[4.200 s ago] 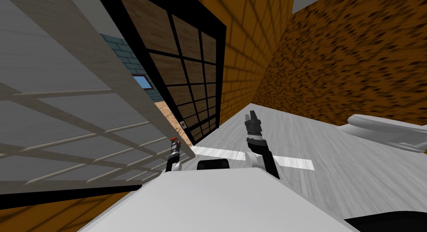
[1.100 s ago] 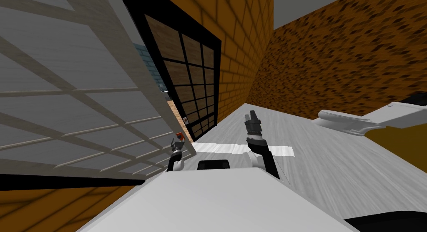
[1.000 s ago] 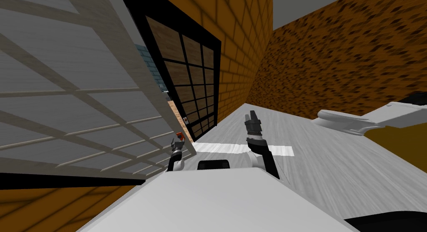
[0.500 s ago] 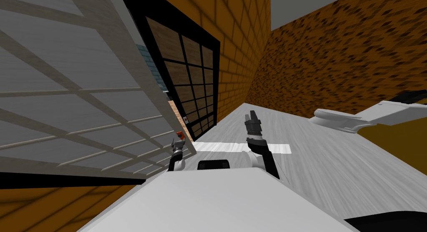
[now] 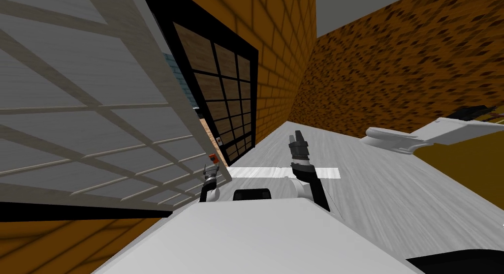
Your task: Pull the door open
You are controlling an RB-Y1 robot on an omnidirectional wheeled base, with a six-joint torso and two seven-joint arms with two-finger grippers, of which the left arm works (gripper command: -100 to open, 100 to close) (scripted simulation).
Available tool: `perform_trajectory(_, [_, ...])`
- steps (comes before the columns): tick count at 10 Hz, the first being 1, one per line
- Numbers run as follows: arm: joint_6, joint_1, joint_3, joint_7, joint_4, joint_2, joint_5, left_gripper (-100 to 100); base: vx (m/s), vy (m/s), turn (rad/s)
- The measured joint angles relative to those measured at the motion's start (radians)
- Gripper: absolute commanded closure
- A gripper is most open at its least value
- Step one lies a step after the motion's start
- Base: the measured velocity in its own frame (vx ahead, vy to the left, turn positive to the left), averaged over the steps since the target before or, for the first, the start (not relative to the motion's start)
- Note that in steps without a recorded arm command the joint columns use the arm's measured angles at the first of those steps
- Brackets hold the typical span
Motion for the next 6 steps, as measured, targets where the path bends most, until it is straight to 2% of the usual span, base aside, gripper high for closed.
perform_trajectory(2, [0.000,0.001,-0.010,0.044,-0.004,-0.001,0.017,-100,-0.052,0.005,-0.032])
perform_trajectory(6, [0.000,0.009,-0.041,0.153,-0.023,-0.007,0.072,-100,-0.070,0.005,-0.033])
